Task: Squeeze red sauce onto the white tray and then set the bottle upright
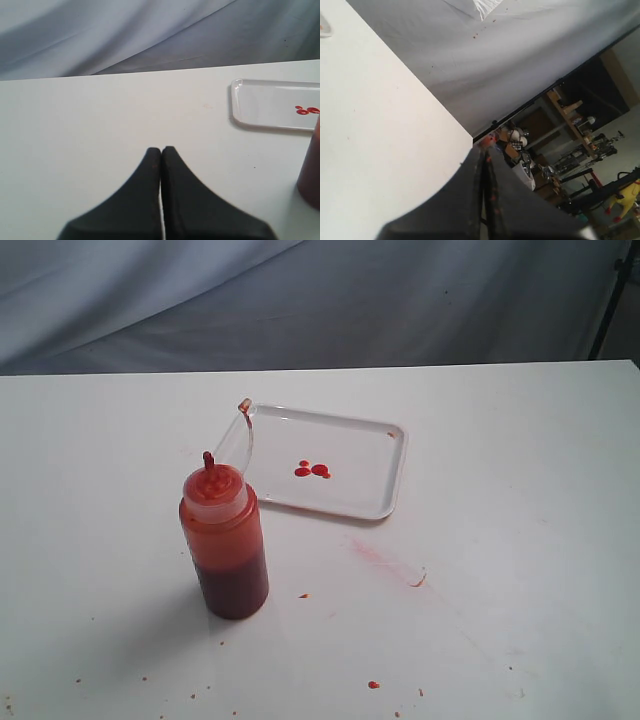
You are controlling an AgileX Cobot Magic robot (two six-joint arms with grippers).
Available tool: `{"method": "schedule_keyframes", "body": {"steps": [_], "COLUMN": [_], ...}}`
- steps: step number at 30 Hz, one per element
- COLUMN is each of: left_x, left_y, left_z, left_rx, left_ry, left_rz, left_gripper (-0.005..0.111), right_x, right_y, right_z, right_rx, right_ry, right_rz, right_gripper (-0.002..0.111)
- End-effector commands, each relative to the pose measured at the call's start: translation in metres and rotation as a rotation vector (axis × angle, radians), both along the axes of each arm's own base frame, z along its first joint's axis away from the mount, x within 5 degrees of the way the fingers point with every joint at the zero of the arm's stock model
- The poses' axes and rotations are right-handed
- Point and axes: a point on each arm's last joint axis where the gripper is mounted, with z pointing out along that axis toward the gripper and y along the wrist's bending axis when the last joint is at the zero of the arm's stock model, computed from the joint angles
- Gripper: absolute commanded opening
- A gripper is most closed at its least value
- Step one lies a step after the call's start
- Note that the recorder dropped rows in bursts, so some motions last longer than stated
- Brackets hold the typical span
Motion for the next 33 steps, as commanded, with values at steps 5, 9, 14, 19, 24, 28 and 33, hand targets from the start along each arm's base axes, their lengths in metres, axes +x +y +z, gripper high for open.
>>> {"method": "schedule_keyframes", "body": {"steps": [5,9,14,19,24,28,33], "left_x": [0.000,0.000,0.000,0.000,0.000,0.000,0.000], "left_y": [0.000,0.000,0.000,0.000,0.000,0.000,0.000], "left_z": [-0.001,-0.001,-0.001,-0.001,-0.001,-0.001,-0.001], "left_rx": [0.005,0.005,0.005,0.005,0.005,0.005,0.005], "left_ry": [-0.010,-0.010,-0.010,-0.010,-0.010,-0.010,-0.010], "left_rz": [0.003,0.003,0.003,0.003,0.003,0.003,0.003], "left_gripper": [0.000,0.000,0.000,0.000,0.000,0.000,0.000], "right_x": [0.000,0.000,0.000,0.000,0.000,0.000,-0.002], "right_y": [0.003,0.004,0.004,0.005,0.003,0.000,-0.002], "right_z": [0.000,0.000,0.000,0.000,-0.001,-0.003,-0.012], "right_rx": [0.328,0.367,0.367,0.505,0.919,1.084,1.032], "right_ry": [-0.026,-0.029,-0.029,-0.037,-0.053,-0.054,0.030], "right_rz": [0.018,0.022,0.022,0.023,-0.024,-0.074,-0.138], "right_gripper": [0.000,0.000,0.000,0.000,0.000,0.000,0.000]}}
